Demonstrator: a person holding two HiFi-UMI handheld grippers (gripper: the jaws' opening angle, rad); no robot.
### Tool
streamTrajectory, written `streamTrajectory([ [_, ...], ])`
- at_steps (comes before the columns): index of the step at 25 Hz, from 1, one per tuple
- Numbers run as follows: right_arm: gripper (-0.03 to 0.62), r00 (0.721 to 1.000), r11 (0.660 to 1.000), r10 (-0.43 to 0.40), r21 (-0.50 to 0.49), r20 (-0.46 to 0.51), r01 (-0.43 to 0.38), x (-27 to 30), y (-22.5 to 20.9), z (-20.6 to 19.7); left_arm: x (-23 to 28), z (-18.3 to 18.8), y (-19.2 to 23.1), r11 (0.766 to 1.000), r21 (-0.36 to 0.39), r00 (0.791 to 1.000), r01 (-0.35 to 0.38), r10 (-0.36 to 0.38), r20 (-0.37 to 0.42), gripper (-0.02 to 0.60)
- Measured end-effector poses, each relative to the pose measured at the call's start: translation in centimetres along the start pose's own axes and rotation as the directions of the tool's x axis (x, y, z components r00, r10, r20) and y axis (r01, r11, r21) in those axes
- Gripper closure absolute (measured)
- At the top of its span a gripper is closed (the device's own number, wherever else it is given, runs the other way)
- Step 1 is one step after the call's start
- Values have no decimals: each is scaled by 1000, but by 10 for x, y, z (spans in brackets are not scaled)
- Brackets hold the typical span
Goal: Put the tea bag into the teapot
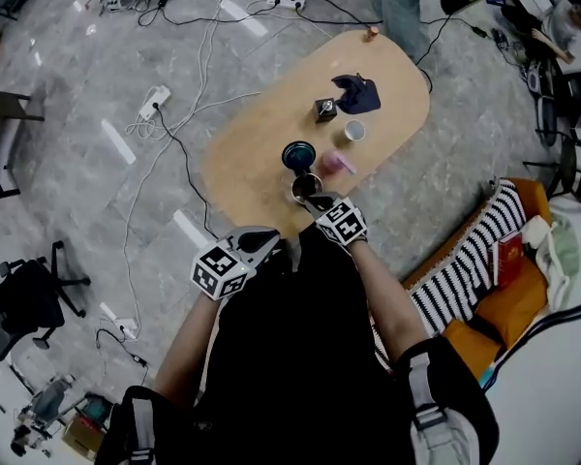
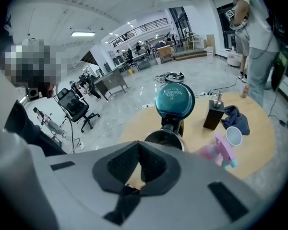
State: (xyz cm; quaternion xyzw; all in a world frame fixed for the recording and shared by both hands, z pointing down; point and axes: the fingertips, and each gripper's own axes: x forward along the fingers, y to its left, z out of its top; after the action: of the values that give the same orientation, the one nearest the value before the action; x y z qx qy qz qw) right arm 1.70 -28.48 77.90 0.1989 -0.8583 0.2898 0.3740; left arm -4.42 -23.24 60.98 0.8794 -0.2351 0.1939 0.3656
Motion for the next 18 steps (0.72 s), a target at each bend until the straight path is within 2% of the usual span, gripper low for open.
streamTrajectory([
  [5,586,1000,999,13,-36,-6,-13,-14,22,0,16,-3,5,999,24,999,41,-40,-25,571],
  [11,586,997,998,-12,-57,76,17,-46,45,20,33,-13,15,996,36,994,79,-77,-73,571],
  [18,588,991,997,-50,-58,125,57,-82,58,29,50,-26,24,991,35,984,126,-120,-131,571],
])
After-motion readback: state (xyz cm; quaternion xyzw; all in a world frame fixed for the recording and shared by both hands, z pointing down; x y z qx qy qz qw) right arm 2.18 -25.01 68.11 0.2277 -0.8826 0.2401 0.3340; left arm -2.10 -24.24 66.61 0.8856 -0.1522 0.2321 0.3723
